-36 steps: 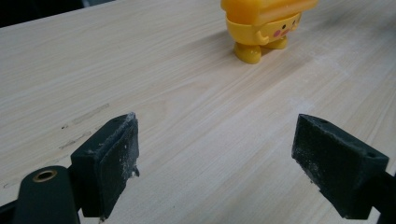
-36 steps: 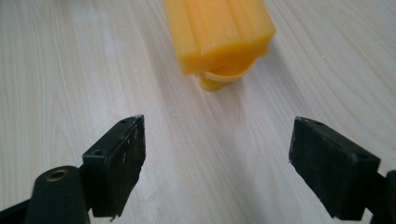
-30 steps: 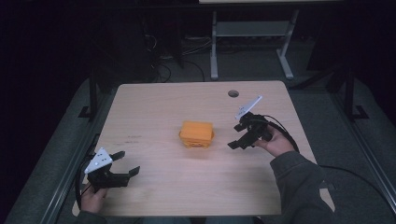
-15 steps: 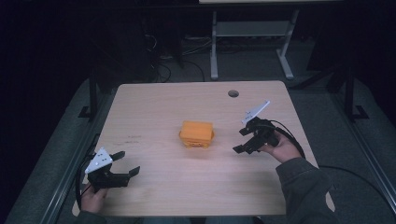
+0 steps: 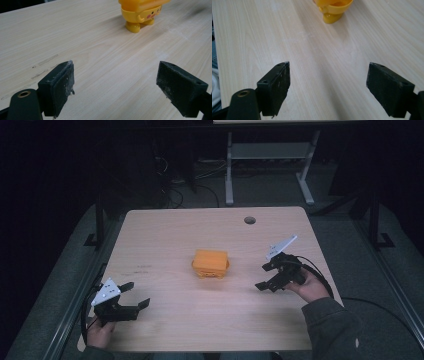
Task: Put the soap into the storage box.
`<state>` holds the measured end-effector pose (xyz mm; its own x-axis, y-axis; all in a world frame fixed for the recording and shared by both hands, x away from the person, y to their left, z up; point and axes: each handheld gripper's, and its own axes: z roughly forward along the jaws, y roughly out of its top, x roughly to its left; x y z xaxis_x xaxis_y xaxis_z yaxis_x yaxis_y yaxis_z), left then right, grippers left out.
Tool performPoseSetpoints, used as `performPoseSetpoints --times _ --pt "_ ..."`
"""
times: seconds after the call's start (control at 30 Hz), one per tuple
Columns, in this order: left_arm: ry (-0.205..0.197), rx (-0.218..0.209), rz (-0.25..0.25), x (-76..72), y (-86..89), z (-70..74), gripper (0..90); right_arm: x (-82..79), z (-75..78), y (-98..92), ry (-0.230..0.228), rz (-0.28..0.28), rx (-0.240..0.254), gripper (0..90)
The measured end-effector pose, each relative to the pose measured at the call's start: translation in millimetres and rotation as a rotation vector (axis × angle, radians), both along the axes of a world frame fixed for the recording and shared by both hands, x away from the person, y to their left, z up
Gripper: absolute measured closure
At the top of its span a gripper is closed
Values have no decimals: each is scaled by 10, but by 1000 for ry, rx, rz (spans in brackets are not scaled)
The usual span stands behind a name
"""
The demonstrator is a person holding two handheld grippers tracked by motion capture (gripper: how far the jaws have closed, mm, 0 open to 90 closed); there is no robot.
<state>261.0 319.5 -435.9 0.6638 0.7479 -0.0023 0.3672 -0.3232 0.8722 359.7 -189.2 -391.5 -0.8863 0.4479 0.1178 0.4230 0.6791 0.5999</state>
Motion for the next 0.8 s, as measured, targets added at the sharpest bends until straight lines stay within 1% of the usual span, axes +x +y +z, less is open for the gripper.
performPoseSetpoints --times 0.03,0.1,0.17,0.23,0.5,0.53,0.57,0.67,0.77,0.8 --pt "0 3 -1 0 1 0 143 -19 -10 -12 8 -6 -1 187" --pt "-1 2 0 0 0 -1 143 -55 -34 -47 4 -6 2 189" --pt "2 3 2 2 -3 -5 143 -89 -59 -79 13 -16 16 190" --pt "-1 3 0 1 -7 -6 143 -118 -82 -107 12 -21 6 190" --pt "3 2 1 2 -3 -9 143 -241 -146 -215 11 -45 6 191" --pt "3 3 0 2 -3 -9 143 -259 -158 -227 17 -49 11 192" --pt "1 5 -1 2 -3 -9 143 -269 -174 -244 11 -49 4 192" --pt "1 7 -3 2 -4 -10 143 -337 -233 -293 24 -69 13 192" --pt "2 8 -3 3 -3 -12 143 -388 -281 -324 20 -77 14 190" --pt "1 7 -2 3 -4 -13 143 -412 -298 -335 12 -85 10 180"
